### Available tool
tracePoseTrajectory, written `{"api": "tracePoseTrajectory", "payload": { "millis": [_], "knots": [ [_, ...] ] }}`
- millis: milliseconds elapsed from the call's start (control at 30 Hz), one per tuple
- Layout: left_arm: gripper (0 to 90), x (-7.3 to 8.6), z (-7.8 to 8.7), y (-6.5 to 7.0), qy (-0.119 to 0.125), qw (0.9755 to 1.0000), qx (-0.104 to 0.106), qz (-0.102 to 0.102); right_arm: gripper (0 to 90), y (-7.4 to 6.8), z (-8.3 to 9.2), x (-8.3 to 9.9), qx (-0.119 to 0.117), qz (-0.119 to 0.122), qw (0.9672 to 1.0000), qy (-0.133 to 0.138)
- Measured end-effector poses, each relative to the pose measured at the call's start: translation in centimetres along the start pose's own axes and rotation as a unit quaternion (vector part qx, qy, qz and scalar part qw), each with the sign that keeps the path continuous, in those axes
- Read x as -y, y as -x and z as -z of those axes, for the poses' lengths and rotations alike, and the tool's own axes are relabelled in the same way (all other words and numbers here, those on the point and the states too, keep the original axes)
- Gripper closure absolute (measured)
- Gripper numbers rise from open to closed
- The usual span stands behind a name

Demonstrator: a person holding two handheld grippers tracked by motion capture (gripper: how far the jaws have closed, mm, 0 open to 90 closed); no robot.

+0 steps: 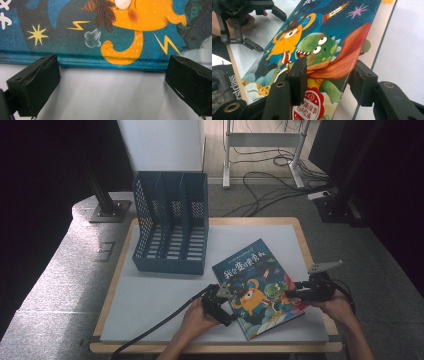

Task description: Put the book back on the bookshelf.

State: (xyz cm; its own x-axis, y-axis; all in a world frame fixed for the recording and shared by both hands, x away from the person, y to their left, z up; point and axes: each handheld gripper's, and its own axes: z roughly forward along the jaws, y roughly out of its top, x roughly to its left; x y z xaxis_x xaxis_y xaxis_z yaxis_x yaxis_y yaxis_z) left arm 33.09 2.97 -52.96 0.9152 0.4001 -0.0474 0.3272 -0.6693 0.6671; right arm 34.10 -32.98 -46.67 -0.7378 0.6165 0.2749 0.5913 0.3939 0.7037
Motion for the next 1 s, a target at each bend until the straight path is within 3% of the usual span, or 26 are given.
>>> {"api": "tracePoseTrajectory", "payload": {
  "millis": [300, 800, 1000],
  "knots": [
    [0.0, 0.0, 0.0, 0.0, 0.000, 1.0000, 0.000, 0.000, 56.6, 0.0, 0.6, 0.1, -0.015, -0.001, 0.9996, 0.024],
    [0.1, 0.0, 0.0, 0.1, -0.004, 1.0000, -0.005, -0.007, 61.3, -1.1, 1.8, 0.1, -0.027, 0.036, 0.9965, 0.070],
    [0.3, 0.0, 0.0, 0.2, -0.004, 0.9999, -0.007, -0.008, 62.2, -1.0, 2.1, 0.3, -0.027, 0.020, 0.9977, 0.059]
  ]
}}
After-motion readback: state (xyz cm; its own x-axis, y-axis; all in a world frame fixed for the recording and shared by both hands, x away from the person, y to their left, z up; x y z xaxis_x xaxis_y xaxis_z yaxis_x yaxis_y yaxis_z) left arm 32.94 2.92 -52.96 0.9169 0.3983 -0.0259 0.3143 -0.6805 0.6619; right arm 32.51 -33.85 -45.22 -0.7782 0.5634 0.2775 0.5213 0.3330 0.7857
